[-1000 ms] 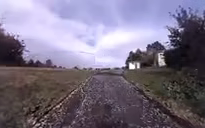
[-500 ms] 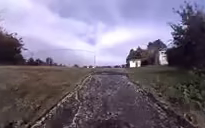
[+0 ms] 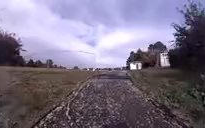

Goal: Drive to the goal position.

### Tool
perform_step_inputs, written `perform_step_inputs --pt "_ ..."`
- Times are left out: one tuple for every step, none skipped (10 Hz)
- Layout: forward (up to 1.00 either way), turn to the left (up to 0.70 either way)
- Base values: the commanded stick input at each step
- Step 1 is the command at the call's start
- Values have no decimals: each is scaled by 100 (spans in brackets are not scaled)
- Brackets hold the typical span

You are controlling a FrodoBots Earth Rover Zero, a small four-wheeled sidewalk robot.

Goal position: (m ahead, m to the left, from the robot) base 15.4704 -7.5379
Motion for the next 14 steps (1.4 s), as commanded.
perform_step_inputs --pt "100 -9" --pt "100 -21" --pt "100 -34" --pt "100 -18" --pt "100 0" --pt "100 0" --pt "100 0" --pt "100 0" --pt "100 0" --pt "100 -3" --pt "100 -9" --pt "100 -30" --pt "100 -22" --pt "100 -2"
